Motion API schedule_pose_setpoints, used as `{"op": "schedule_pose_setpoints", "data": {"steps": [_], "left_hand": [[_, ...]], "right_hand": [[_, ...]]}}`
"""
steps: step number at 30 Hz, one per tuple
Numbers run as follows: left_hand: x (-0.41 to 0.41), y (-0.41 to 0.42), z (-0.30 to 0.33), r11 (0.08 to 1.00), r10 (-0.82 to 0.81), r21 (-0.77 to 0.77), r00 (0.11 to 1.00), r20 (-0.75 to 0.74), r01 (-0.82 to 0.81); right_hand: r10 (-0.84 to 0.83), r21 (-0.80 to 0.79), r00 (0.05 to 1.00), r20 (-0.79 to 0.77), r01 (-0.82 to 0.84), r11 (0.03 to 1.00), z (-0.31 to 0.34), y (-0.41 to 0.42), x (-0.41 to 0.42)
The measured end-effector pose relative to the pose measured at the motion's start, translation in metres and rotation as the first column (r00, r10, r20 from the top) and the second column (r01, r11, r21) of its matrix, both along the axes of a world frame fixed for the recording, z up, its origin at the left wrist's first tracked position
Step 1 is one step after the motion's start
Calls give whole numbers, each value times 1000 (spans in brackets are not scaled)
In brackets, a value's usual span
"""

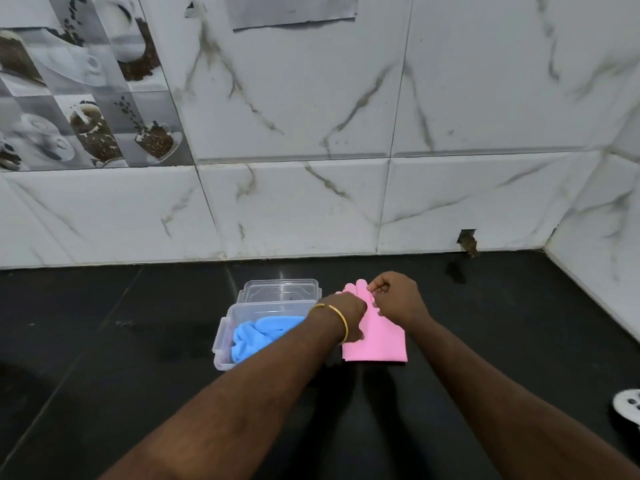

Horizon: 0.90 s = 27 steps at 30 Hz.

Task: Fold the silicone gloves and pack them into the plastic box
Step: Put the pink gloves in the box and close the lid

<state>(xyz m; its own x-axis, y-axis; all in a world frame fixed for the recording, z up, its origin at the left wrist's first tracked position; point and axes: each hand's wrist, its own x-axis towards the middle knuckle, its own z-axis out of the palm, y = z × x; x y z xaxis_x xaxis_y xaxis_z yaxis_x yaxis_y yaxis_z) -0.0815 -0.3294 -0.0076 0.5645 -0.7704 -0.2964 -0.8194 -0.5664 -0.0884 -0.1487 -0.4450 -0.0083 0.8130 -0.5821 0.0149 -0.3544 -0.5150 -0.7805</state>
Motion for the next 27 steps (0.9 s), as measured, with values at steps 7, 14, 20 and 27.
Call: {"op": "schedule_pose_setpoints", "data": {"steps": [7, 14, 20, 27], "left_hand": [[-32, -12, -52, 997, -71, 4, 994, -83, 72], [-38, -8, -73, 982, -188, -16, 982, 22, 188], [-55, -47, -33, 887, 322, -380, 942, 98, -263], [-9, -34, 5, 967, -89, -195, 939, 331, 161]], "right_hand": [[-138, 227, 984, -113, 161, 961, -31, -28, -41], [-238, 472, 954, -180, 297, 830, -49, -31, -67], [-273, 800, 928, -254, 360, 479, -46, -15, -74], [-229, 963, 957, -180, 219, 160, -22, 2, -48]]}}
